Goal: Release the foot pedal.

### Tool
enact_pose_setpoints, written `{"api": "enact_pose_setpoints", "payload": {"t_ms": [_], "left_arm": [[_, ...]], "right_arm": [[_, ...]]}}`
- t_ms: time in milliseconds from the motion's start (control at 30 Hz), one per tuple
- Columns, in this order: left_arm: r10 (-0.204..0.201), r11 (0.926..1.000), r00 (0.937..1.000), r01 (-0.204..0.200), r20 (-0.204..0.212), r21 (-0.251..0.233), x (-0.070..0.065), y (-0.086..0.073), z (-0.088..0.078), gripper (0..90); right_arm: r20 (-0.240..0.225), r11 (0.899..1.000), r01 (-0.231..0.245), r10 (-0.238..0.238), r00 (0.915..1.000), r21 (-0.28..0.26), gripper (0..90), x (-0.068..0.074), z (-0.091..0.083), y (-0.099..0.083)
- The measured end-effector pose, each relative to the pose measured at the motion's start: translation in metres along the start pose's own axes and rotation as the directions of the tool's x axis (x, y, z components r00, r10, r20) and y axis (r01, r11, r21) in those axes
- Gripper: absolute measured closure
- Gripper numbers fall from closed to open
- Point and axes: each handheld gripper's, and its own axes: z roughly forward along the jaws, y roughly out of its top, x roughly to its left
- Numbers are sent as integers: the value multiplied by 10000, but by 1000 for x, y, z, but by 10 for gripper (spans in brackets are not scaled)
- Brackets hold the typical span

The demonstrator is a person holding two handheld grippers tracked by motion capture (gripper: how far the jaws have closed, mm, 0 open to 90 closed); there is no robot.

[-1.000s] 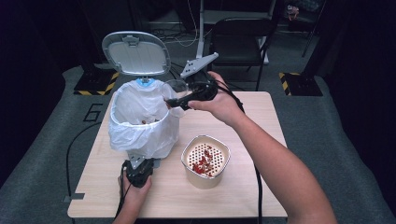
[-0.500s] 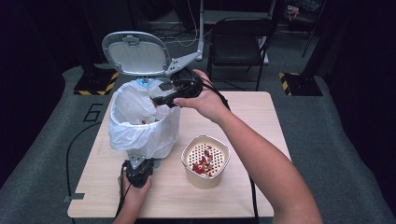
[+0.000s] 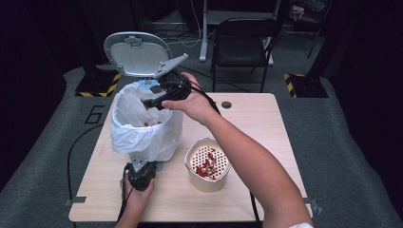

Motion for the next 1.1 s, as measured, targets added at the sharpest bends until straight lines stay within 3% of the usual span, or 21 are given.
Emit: {"api": "enact_pose_setpoints", "payload": {"t_ms": [100,533,567,633,667,800,867,900,1100], "left_arm": [[-8,10000,10000,8,14,-19,0,0,0,694],[-21,10000,10000,21,20,-28,0,0,0,695],[162,9999,9998,-162,-89,17,1,0,-1,695],[-24,10000,10000,24,23,-35,0,0,0,695],[148,9999,9999,-148,-79,8,1,0,-1,695],[143,9999,9999,-143,-79,7,1,0,-1,695],[-13,10000,10000,13,28,-27,0,0,0,695],[167,9999,9998,-166,-85,32,1,0,-1,695],[111,9999,9999,-111,-62,17,1,0,-1,695]], "right_arm": [[18,9996,-293,293,9996,-13,428,-1,7,0],[328,9985,-540,538,9980,75,427,-11,31,-7],[328,9985,-540,538,9980,75,427,-11,31,-7],[352,9979,-651,650,9973,33,427,-12,35,-9],[391,9976,-682,678,9969,101,427,-12,40,-10],[453,9975,-675,665,9968,201,427,-12,45,-10],[568,9974,-696,684,9960,185,427,-12,48,-10],[612,9972,-713,699,9957,205,427,-13,49,-10],[941,9953,-906,871,9917,339,425,-15,55,-12]]}}
